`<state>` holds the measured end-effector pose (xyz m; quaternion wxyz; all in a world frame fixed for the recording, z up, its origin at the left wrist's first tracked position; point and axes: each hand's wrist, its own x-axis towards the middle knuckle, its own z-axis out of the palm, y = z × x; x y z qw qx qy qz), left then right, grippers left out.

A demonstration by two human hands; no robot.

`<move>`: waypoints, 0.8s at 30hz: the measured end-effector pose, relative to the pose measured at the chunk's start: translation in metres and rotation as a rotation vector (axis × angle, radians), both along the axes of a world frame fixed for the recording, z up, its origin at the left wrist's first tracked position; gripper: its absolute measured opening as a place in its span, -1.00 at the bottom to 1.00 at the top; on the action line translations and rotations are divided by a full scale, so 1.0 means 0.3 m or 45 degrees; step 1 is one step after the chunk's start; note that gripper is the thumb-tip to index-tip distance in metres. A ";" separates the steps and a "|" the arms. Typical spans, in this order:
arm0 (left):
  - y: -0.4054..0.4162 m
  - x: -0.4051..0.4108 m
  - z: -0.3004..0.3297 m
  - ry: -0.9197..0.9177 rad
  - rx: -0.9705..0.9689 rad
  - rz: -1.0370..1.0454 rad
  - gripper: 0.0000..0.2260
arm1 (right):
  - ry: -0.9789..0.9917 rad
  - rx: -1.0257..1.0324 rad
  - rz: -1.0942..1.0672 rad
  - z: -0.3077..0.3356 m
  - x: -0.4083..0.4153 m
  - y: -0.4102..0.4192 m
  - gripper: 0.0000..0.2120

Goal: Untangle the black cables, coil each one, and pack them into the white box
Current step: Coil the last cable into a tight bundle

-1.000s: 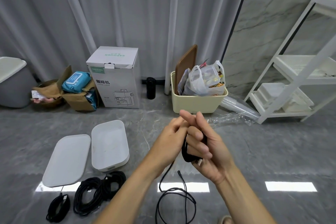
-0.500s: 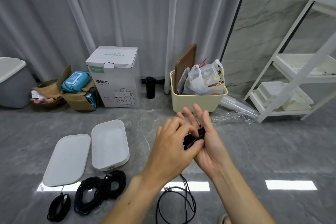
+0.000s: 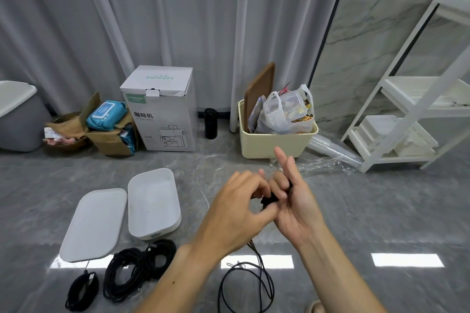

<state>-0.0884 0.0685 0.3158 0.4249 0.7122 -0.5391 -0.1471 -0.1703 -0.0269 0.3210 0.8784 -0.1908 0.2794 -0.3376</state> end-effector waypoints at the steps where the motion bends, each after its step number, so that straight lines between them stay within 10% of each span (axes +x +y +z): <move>1: 0.011 0.005 0.006 0.111 0.013 0.022 -0.73 | -0.038 0.033 0.007 0.003 -0.008 -0.008 -0.67; 9: 0.019 0.044 0.058 1.070 0.038 -0.270 -0.53 | -0.467 -0.038 0.765 0.000 -0.031 0.009 -0.66; 24: 0.012 0.046 0.074 1.087 0.145 -0.286 -0.69 | -0.365 -0.151 1.049 -0.005 -0.051 -0.017 -0.66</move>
